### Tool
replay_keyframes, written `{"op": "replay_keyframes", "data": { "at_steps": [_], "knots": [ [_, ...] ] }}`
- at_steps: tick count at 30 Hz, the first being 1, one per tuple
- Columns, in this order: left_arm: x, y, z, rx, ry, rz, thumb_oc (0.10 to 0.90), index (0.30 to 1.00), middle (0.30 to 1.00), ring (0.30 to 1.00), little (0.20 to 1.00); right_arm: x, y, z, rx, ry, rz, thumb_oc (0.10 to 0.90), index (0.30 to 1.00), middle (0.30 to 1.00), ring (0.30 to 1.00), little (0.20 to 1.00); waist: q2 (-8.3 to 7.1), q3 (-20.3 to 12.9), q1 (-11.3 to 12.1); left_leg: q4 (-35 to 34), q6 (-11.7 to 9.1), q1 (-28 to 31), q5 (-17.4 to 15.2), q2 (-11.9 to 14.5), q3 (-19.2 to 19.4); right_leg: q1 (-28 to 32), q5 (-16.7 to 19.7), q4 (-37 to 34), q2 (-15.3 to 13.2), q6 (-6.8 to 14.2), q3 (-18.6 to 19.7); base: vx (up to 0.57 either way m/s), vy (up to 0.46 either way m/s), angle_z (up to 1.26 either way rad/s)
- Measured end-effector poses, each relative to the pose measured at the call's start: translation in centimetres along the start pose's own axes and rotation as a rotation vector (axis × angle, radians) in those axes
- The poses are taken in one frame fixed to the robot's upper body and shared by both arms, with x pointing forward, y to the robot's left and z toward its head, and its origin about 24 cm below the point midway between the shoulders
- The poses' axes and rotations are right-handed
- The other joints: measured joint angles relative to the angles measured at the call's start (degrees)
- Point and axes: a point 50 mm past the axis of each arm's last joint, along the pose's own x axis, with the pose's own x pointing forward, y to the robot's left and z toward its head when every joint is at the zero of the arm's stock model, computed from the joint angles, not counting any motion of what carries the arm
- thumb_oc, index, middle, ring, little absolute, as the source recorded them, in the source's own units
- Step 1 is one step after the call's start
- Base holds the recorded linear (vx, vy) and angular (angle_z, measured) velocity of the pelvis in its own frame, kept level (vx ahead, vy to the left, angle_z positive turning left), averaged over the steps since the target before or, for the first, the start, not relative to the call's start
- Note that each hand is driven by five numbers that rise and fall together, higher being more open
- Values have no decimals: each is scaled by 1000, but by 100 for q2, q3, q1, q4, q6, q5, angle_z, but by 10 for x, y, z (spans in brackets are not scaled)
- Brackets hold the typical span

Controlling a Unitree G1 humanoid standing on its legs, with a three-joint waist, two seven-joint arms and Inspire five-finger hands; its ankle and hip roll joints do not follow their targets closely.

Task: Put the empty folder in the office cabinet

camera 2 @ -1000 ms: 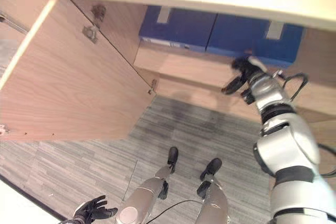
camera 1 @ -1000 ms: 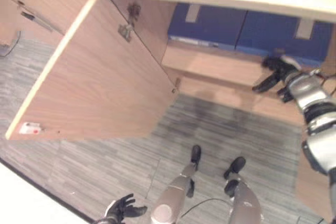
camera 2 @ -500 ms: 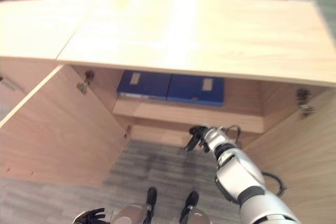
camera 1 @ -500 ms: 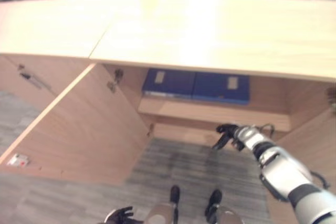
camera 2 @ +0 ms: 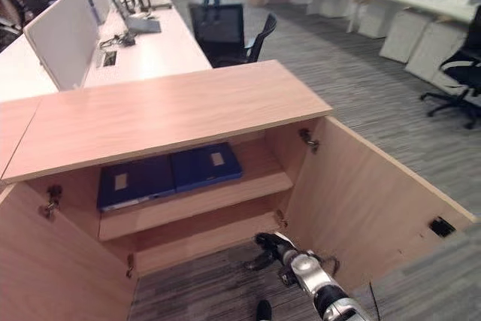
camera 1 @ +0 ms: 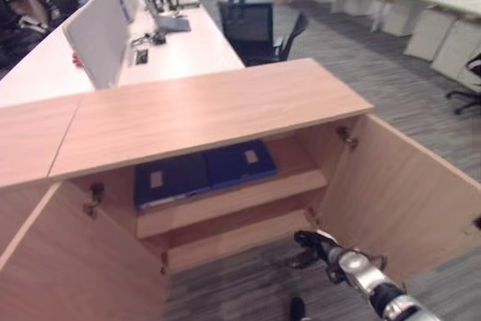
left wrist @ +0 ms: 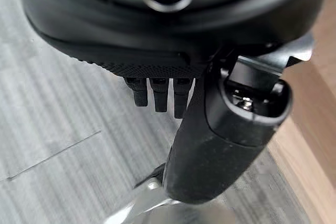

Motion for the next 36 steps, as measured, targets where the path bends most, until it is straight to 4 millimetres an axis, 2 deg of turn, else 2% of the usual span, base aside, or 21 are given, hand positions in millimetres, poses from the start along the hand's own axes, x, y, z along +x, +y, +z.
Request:
{"op": "replay_keyframes", "data": {
  "at_steps": [3, 4, 5, 6, 7, 9, 10, 11, 12, 13, 14, 16, 17, 19, 21, 25, 28, 29, 32, 33, 36],
  "knots": [
    [-1, -2, -7, -4, 22, 0, 800, 900, 900, 900, 900, -13, -15, -28, 122, 29, -106, 800, 900, 900, 900, 900, -29, -24, -81, -2, 83, 43, -18, -60, 79, -92, -74, 191, -121, 97, -53, -26, 50, -18],
    [-1, -1, -11, -4, 37, 2, 800, 900, 900, 900, 900, -19, -21, -44, 151, 63, -160, 800, 900, 900, 900, 900, -37, -21, -106, -1, 90, 89, -21, -81, 153, -112, -77, 222, -139, 100, -41, -132, -29, -24],
    [-1, -1, -13, -2, 41, 2, 800, 900, 900, 900, 900, -26, -23, -64, 178, 120, -207, 800, 900, 900, 900, 900, -36, -5, -113, -1, 122, 130, 2, -47, 289, -102, -71, 239, -177, 107, -193, -159, -68, -45],
    [-2, -3, -17, -3, 51, 1, 800, 900, 900, 900, 900, -27, -23, -70, 182, 152, -217, 800, 900, 900, 900, 900, -20, 14, -95, 6, 206, 155, 82, 41, 474, -110, -94, 260, -210, 92, -337, -133, -90, -66],
    [-2, -4, -20, -10, 56, 5, 800, 900, 900, 900, 900, -31, -22, -83, 193, 192, -227, 800, 900, 900, 900, 900, 107, 16, -35, 2, 200, 111, 71, 212, 750, -215, -159, 569, -303, 33, -597, -82, -86, -82],
    [-2, -9, -22, -20, 62, -1, 800, 900, 900, 900, 900, -33, -21, -87, 196, 206, -227, 800, 900, 900, 900, 900, 240, 96, -48, 1, 168, 146, 42, 442, 842, -288, -165, 904, -463, 67, -591, -50, -104, -65],
    [-2, -11, -24, -21, 70, -4, 800, 900, 900, 900, 900, -34, -21, -89, 204, 211, -231, 800, 900, 900, 900, 900, 248, 96, -53, 2, 159, 152, 49, 500, 925, -250, -169, 990, -566, 72, -595, -15, -84, -68],
    [-3, -12, -30, -39, 90, -3, 800, 900, 900, 900, 900, -37, -22, -94, 222, 220, -244, 800, 900, 900, 900, 900, 197, 79, -32, 1, 75, 182, 1, 576, 1097, -89, -223, 1083, -853, 142, -639, 56, -149, -87],
    [-4, -7, -35, -52, 100, 12, 800, 900, 900, 900, 900, -37, -23, -94, 233, 219, -252, 800, 900, 900, 900, 900, 26, 71, 49, 1, -138, 213, -70, 510, 969, 236, -263, 715, -1015, 194, -720, 63, -93, -98],
    [-5, -3, -36, -50, 104, 20, 800, 900, 900, 900, 900, -37, -21, -95, 238, 216, -253, 800, 900, 900, 900, 900, -67, 66, 71, 1, -245, 231, -34, 474, 900, 390, -268, 514, -1002, 201, -733, 83, -160, -77],
    [-5, -2, -37, -66, 108, 28, 800, 900, 900, 900, 900, -39, -22, -98, 254, 221, -266, 800, 900, 900, 900, 900, -134, 66, 116, 1, -412, 271, 17, 522, 897, 592, 7, 125, -862, -25, -750, 46, -139, -38],
    [-5, -7, -41, -71, 118, 13, 800, 900, 900, 900, 900, -46, -30, -106, 256, 244, -309, 800, 900, 900, 900, 900, -7, -14, 22, 14, -492, 290, -12, 699, 669, 689, 1, -127, -548, 3, -763, 72, -195, -34],
    [-6, -11, -48, -102, 135, 9, 800, 900, 900, 900, 900, -51, -41, -109, 243, 250, -339, 800, 900, 900, 900, 900, 111, -91, -5, 27, -682, 333, 17, 883, 688, 701, 19, -252, -286, -30, -643, 59, -140, -56],
    [-6, -10, -48, -102, 136, 14, 800, 900, 900, 900, 900, -57, -54, -107, 223, 237, -371, 800, 900, 900, 900, 900, 137, -109, -33, 29, -742, 360, 31, 1013, 784, 696, 48, -366, -101, -84, -529, 48, -132, -52],
    [-7, -6, -48, -95, 144, 33, 800, 900, 900, 900, 900, -65, -75, -105, 206, 222, -439, 800, 900, 900, 900, 900, 96, -129, -106, 30, -834, 343, 59, 1099, 825, 737, 155, -528, 50, -272, -441, 46, -128, -31],
    [-7, -2, -47, -74, 143, 41, 800, 900, 900, 900, 900, -78, -102, -106, 175, 233, -531, 800, 900, 900, 900, 900, 45, -127, -197, 30, -867, 336, 78, 1119, 812, 798, 229, -704, 103, -398, -443, 27, -71, -2],
    [-6, -3, -45, -49, 137, 37, 800, 900, 900, 900, 900, -88, -130, -94, 124, 215, -596, 800, 900, 900, 900, 900, 61, -137, -230, 26, -833, 262, 21, 1137, 788, 781, 231, -724, 93, -402, -446, 31, -63, 4],
    [-6, -3, -45, -43, 138, 35, 800, 900, 900, 900, 900, -91, -146, -83, 106, 187, -635, 800, 900, 900, 900, 900, 69, -141, -228, 6, -835, 259, 18, 1141, 785, 781, 231, -725, 93, -403, -445, 29, -53, 1],
    [-6, -4, -45, -22, 135, 29, 800, 900, 900, 900, 900, -98, -170, -60, 70, 119, -719, 800, 900, 900, 900, 900, 101, -160, -222, 5, -837, 256, 19, 1143, 779, 780, 230, -726, 100, -404, -442, 25, -28, 0],
    [-6, -6, -46, -27, 138, 25, 800, 900, 900, 900, 900, -97, -180, -42, 59, 71, -744, 800, 900, 900, 900, 900, 121, -169, -212, 6, -837, 253, 20, 1148, 779, 780, 230, -728, 103, -404, -440, 28, -32, 1],
    [-7, -6, -47, -30, 139, 23, 800, 900, 900, 900, 900, -98, -196, -6, 32, -28, -778, 800, 900, 900, 900, 900, 188, -205, -186, 5, -837, 255, 21, 1150, 765, 795, 230, -766, 103, -404, -454, 0, 0, 0]
  ]
}}
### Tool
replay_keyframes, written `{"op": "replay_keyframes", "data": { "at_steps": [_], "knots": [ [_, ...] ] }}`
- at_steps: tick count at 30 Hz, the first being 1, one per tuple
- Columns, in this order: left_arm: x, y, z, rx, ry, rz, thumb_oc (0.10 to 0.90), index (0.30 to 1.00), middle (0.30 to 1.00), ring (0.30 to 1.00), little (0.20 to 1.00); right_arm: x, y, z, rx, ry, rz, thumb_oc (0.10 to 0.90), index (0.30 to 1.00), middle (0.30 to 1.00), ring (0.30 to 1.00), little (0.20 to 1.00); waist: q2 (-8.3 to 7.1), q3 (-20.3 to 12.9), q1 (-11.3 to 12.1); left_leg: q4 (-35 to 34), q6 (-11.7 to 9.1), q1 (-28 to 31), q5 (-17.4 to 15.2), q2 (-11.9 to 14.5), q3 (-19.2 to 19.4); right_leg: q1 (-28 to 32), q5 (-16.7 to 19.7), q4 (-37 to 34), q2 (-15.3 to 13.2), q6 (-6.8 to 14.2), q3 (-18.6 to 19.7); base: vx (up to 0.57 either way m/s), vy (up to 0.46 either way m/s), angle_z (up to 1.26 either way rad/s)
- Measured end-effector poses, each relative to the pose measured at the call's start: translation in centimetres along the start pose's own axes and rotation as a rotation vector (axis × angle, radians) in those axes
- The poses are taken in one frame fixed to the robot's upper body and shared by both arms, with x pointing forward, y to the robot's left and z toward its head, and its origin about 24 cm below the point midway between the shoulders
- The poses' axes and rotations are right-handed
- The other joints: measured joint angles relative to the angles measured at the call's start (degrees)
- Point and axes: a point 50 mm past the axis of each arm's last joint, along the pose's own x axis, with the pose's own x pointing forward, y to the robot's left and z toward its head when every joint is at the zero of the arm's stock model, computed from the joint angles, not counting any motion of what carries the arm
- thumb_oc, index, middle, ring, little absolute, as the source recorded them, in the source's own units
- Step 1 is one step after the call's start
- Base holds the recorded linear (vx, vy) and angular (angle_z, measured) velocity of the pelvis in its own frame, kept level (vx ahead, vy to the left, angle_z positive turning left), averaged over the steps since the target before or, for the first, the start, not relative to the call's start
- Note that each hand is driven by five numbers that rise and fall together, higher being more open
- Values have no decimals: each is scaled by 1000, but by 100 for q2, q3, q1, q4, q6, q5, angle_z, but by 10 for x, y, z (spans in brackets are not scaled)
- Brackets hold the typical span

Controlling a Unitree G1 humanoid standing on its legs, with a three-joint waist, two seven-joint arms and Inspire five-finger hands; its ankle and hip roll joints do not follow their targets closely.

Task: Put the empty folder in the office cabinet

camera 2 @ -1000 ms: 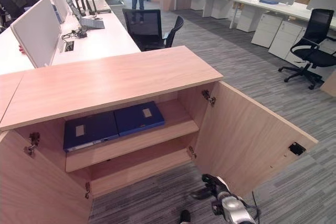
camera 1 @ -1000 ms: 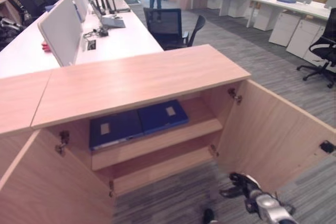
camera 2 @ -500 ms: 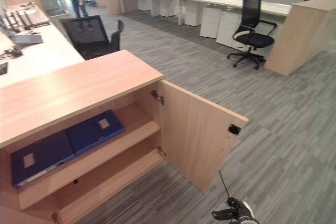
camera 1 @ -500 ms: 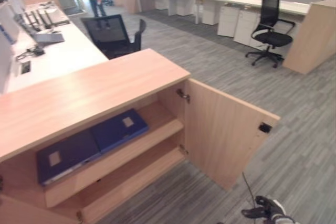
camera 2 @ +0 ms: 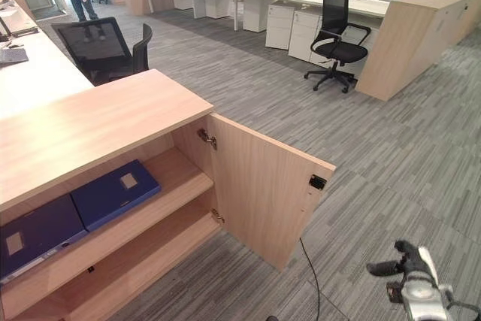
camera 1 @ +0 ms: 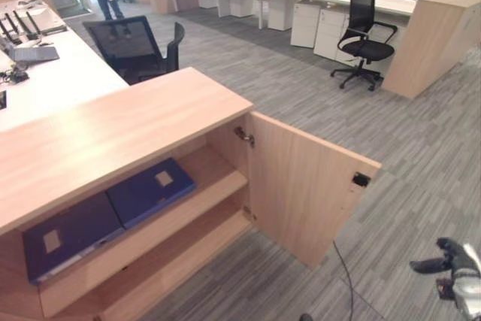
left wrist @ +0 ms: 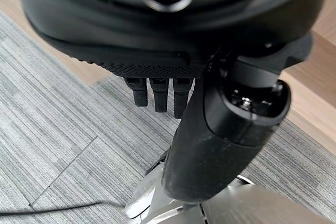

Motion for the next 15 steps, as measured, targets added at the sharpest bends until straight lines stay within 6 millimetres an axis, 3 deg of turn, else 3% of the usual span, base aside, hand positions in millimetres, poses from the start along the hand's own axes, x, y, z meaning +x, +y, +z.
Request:
{"op": "replay_keyframes", "data": {
  "at_steps": [5, 9, 15],
  "knots": [
    [0, -3, 1, -3, -3, -7, 800, 900, 900, 900, 900, 7, 17, 50, -32, -155, 57, 800, 900, 900, 900, 900, 124, -64, 179, 4, -6, -6, 10, 6, -49, 25, -3, -3, 9, -3, -30, 33, -20, 5],
    [0, -9, 5, -26, -14, -18, 800, 900, 900, 900, 900, 8, 34, 76, -59, -226, 113, 800, 900, 900, 900, 900, 160, -54, 321, 3, -9, -9, 16, 10, -156, 98, -30, -3, 6, -31, -135, 16, -11, 13],
    [0, -5, 6, -44, -18, -9, 800, 900, 900, 900, 900, 8, 41, 81, -58, -233, 132, 800, 900, 900, 900, 900, 119, -35, 397, 21, -62, -45, 61, 33, -222, 108, -39, -3, 48, -36, -208, 8, -3, 5]
  ]
}}
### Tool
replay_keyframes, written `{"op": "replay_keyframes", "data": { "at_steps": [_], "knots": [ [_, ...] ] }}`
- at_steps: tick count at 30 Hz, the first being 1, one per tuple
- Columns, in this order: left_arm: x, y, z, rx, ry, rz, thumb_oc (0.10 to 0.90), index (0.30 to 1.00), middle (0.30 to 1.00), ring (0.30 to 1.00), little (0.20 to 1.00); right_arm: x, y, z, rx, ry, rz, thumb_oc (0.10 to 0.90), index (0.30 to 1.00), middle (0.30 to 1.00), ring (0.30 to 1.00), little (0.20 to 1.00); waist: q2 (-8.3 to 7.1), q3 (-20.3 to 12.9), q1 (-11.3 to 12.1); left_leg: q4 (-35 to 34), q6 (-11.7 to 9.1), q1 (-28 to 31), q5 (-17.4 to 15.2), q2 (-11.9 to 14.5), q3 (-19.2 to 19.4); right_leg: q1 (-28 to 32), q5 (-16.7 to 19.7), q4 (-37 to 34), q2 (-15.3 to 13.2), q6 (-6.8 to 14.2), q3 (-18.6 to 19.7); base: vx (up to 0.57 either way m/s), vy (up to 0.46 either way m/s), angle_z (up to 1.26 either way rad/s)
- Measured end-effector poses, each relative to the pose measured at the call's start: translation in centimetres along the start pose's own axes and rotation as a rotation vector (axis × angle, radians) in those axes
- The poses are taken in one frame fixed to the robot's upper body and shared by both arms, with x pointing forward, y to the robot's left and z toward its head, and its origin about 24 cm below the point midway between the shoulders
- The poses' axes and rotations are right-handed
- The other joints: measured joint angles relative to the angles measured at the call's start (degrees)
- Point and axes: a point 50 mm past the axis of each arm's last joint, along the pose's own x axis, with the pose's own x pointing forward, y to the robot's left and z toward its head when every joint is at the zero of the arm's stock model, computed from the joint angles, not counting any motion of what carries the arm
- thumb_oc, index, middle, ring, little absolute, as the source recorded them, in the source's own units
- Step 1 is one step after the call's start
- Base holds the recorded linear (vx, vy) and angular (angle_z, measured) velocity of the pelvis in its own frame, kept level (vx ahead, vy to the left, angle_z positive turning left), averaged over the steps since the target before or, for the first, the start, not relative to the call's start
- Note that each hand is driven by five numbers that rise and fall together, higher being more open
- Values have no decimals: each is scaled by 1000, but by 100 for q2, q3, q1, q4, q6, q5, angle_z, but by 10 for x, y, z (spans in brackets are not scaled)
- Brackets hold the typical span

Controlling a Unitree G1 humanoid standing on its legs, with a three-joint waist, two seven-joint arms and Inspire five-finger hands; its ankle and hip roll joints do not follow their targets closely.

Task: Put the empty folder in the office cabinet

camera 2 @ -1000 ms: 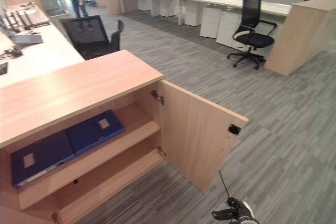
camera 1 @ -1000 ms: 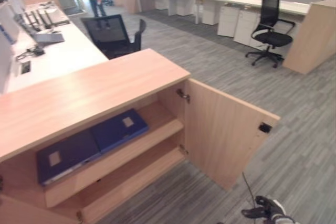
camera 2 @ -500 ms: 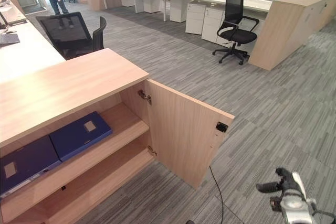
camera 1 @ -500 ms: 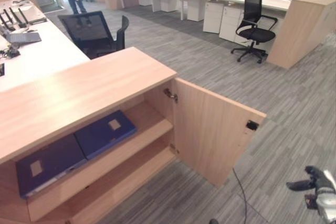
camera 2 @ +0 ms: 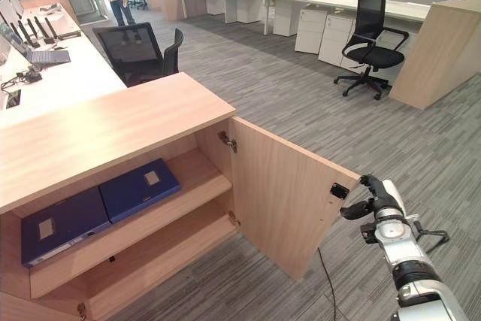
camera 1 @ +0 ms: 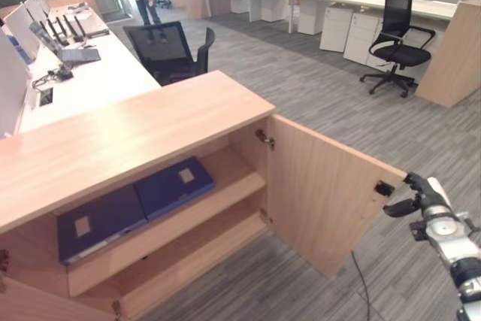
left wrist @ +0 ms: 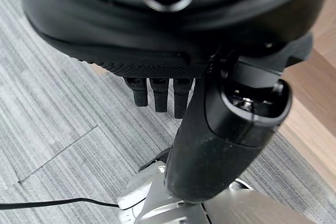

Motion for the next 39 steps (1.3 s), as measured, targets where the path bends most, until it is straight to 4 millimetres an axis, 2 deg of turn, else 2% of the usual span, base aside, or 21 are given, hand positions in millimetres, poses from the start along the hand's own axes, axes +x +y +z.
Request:
{"op": "replay_keyframes", "data": {
  "at_steps": [4, 8, 12, 16, 18, 21, 22, 27, 28, 29, 31, 32, 36, 39],
  "knots": [
    [0, 0, -3, -34, 9, 0, 800, 900, 900, 900, 900, 0, 9, -1, 45, 8, 32, 800, 900, 900, 900, 900, -17, 12, -42, -22, 6, -4, 4, 29, 1, -1, -1, -2, 24, -2, -5, 0, 0, 0],
    [-1, 2, -7, -60, 21, 6, 800, 900, 900, 900, 900, -5, 35, 1, 103, 10, 127, 800, 900, 900, 900, 900, -41, 27, -139, -24, -25, -4, 34, 114, 11, -23, 0, -3, 91, -4, 23, -1, 4, -5],
    [-1, 3, -11, -76, 30, 9, 800, 900, 900, 900, 900, -8, 47, 1, 151, 17, 210, 800, 900, 900, 900, 900, -44, 28, -214, -25, -48, -2, 45, 176, 4, -30, -1, -3, 152, -6, 36, -7, 3, -5],
    [-1, 2, -12, -80, 33, 7, 800, 900, 900, 900, 900, -28, 78, 1, 171, -10, 376, 800, 900, 900, 900, 900, -28, 7, -252, -26, -70, -67, 39, 220, -142, -121, -9, -3, 236, -36, 68, -13, 9, -10],
    [-1, 2, -13, -86, 35, 8, 800, 900, 900, 900, 900, -46, 105, -4, 211, -7, 527, 800, 900, 900, 900, 900, -15, -9, -271, -26, -86, -62, 48, 294, -156, -140, -3, -3, 296, -43, 93, -10, 3, -18],
    [-1, 4, -15, -95, 38, 13, 800, 900, 900, 900, 900, -69, 128, -3, 227, -32, 666, 800, 900, 900, 900, 900, -46, -26, -284, -26, -93, -53, 52, 325, -234, -164, -13, -3, 383, -77, 123, -17, 8, -20],
    [-1, 9, -14, -90, 36, 23, 800, 900, 900, 900, 900, -88, 148, 4, 169, -70, 827, 800, 900, 900, 900, 900, -101, -47, -289, -27, -95, -56, 50, 395, -283, -191, -16, -3, 443, -81, 125, -18, 6, -19],
    [-1, 13, -7, -74, 18, 31, 800, 900, 900, 900, 900, -117, 188, 34, 127, -180, 1144, 800, 900, 900, 900, 900, -144, -72, -212, -29, -96, -234, 48, 429, -452, -290, -34, -2, 496, -100, 98, -8, 3, 11],
    [-1, 14, -4, -76, 11, 35, 800, 900, 900, 900, 900, -122, 198, 43, 143, -207, 1185, 800, 900, 900, 900, 900, -140, -82, -101, -29, -97, -289, 48, 427, -452, -337, -35, -2, 492, -102, 88, -21, 15, 26],
    [0, 12, 0, -75, 1, 29, 800, 900, 900, 900, 900, -132, 216, 61, 198, -260, 1241, 800, 900, 900, 900, 900, -119, -97, 48, -28, -97, -335, 50, 401, -470, -350, -35, -2, 475, -102, 44, -29, 20, 22],
    [0, 13, 1, -74, -6, 33, 800, 900, 900, 900, 900, -141, 229, 80, 247, -312, 1286, 800, 900, 900, 900, 900, -122, -100, 104, -28, -105, -353, 55, 395, -469, -342, -35, -1, 464, -102, 46, -17, 12, 23],
    [0, 13, 3, -74, -10, 34, 800, 900, 900, 900, 900, -153, 241, 101, 333, -371, 1350, 800, 900, 900, 900, 900, -138, -108, 183, -28, -130, -367, 71, 392, -466, -338, -35, -1, 447, -102, 50, -9, 7, 16],
    [-1, 17, 3, -46, -14, 43, 800, 900, 900, 900, 900, -178, 256, 140, 433, -485, 1453, 800, 900, 900, 900, 900, -302, -228, 247, -28, -130, -450, 70, 348, -461, -382, -38, -2, 367, -97, 50, -9, 11, 13],
    [-1, 20, 1, -42, -9, 53, 800, 900, 900, 900, 900, -189, 263, 148, 455, -505, 1496, 800, 900, 900, 900, 900, -373, -282, 288, -28, -129, -457, 71, 314, -465, -386, -37, 28, 328, -95, 53, 3, 6, -2]
  ]
}}
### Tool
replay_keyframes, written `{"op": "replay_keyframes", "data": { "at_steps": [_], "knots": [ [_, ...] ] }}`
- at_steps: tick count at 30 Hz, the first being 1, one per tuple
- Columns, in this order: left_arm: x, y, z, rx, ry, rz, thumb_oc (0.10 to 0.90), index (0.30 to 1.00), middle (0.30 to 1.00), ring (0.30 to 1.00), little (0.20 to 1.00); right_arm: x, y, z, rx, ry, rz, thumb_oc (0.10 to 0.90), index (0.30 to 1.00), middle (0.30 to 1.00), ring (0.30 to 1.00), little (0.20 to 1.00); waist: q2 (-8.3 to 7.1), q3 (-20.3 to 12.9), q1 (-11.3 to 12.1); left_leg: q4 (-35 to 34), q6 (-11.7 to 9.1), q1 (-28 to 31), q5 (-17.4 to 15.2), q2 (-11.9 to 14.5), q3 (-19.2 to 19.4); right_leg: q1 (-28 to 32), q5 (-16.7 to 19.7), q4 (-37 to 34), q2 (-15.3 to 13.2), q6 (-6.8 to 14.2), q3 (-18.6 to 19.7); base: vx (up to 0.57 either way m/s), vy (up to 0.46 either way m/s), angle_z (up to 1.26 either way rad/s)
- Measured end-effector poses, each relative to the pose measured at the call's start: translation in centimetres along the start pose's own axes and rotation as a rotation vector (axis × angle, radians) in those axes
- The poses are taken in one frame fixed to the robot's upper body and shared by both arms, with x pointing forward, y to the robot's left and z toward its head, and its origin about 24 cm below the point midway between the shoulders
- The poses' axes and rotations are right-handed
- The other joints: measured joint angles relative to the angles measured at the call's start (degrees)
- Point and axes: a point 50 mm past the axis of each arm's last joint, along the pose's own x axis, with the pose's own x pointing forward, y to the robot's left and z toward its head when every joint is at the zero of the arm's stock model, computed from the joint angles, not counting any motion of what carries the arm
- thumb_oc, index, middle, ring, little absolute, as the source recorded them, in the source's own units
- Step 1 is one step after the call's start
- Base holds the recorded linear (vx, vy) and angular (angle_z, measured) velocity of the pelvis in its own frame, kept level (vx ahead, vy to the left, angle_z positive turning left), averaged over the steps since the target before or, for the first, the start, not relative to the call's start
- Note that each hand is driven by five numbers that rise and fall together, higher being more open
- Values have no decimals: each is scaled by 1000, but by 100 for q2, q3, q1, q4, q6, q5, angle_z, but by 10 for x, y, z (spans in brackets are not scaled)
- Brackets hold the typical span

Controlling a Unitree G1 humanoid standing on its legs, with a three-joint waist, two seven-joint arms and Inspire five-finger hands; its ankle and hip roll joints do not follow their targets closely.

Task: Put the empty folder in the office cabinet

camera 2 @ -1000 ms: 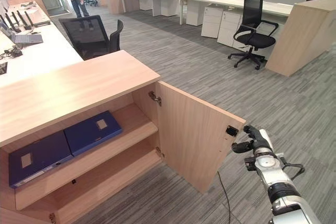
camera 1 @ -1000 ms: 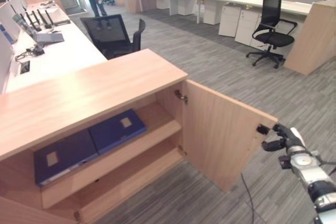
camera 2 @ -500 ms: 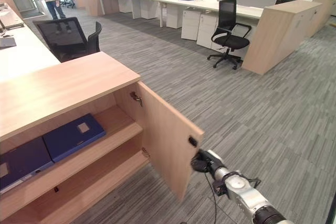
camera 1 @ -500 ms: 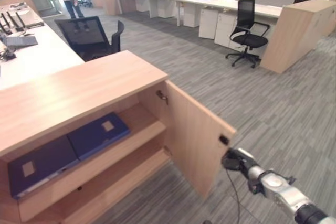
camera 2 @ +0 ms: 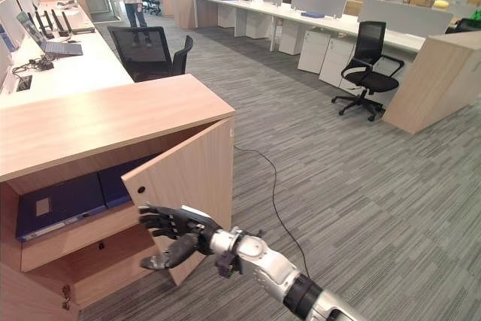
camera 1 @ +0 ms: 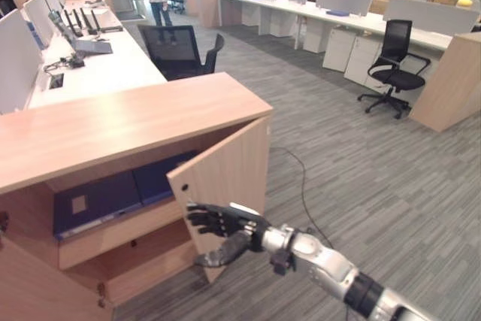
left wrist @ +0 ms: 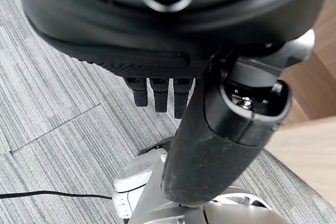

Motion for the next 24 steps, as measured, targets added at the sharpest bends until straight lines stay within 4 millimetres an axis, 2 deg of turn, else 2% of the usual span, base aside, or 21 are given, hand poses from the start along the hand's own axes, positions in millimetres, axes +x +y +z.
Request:
{"op": "replay_keyframes", "data": {
  "at_steps": [4, 8, 13, 14, 15, 17, 19, 20, 21, 22, 24],
  "knots": [
    [0, -1, 2, 24, -10, 12, 800, 900, 900, 900, 900, 3, 7, -5, 3, 20, 27, 800, 900, 900, 900, 900, -17, -26, 71, 0, 1, -26, 0, -21, -38, -6, -2, 11, -22, 2, -8, 12, -3, 4],
    [0, -1, 3, 14, -14, 11, 800, 900, 900, 900, 900, -3, 4, -12, 7, 44, 8, 800, 900, 900, 900, 900, -5, -26, 79, 0, 1, -104, 0, -8, -146, -10, -2, 9, 8, 2, -41, 26, -42, 16],
    [0, -2, 0, -13, -9, 12, 800, 900, 900, 900, 900, -31, -21, -28, -83, 152, -89, 800, 900, 900, 900, 900, 40, -17, 141, 1, 5, -287, -3, 114, -354, -50, -18, 146, 69, 9, -195, 32, -124, 31],
    [0, -1, 6, -19, -34, 15, 800, 900, 900, 900, 900, -39, -26, -31, -119, 184, -107, 800, 900, 900, 900, 900, 21, -17, 194, 2, 4, -346, -4, 142, -437, -96, -74, 249, 93, -10, -218, 40, -173, 66],
    [0, -2, 1, -23, -21, 14, 800, 900, 900, 900, 900, -51, -35, -35, -159, 232, -142, 800, 900, 900, 900, 900, 16, -2, 312, 3, -31, -445, -106, 241, -506, -63, -152, 249, 180, -26, -335, 11, -227, 74],
    [0, -4, 8, -29, -42, 7, 800, 900, 900, 900, 900, -59, -40, -38, -168, 253, -163, 800, 900, 900, 900, 900, 21, 48, 437, 4, -50, -577, -124, 364, -681, -18, -286, 123, 305, -25, -580, -25, -134, 65],
    [0, -1, 10, -32, -42, 16, 800, 900, 900, 900, 900, -57, -39, -38, -166, 250, -162, 800, 900, 900, 900, 900, -142, 116, 462, 86, -198, -606, -83, 334, -692, -25, -274, -14, 270, -109, -719, -80, -109, 37],
    [0, -2, 8, -54, -37, 11, 800, 900, 900, 900, 900, -55, -37, -38, -161, 241, -155, 800, 900, 900, 900, 900, -194, 227, 567, 363, -214, -590, -78, 250, -685, 1, -265, 22, 214, -121, -733, -142, -99, 27],
    [0, -16, 11, -113, -42, -18, 800, 900, 900, 900, 900, -59, -39, -40, -177, 243, -170, 800, 900, 900, 900, 900, -1, 382, 614, 416, -241, -631, -62, 325, -875, 57, -208, 24, 323, -176, -985, -68, -83, 40],
    [0, -16, 12, -132, -46, -18, 800, 900, 900, 900, 900, -61, -41, -43, -190, 257, -184, 800, 900, 900, 900, 900, 59, 479, 661, 406, -199, -735, -89, 341, -918, 39, -211, 66, 338, -167, -1044, -117, -104, 80],
    [1, -10, 37, -127, -106, -1, 800, 900, 900, 900, 900, -73, -49, -55, -241, 307, -240, 800, 900, 900, 900, 900, 58, 598, 691, 427, 79, -1103, -334, 460, -829, -23, -440, 311, 342, -130, -1434, -122, -70, 203]
  ]
}}
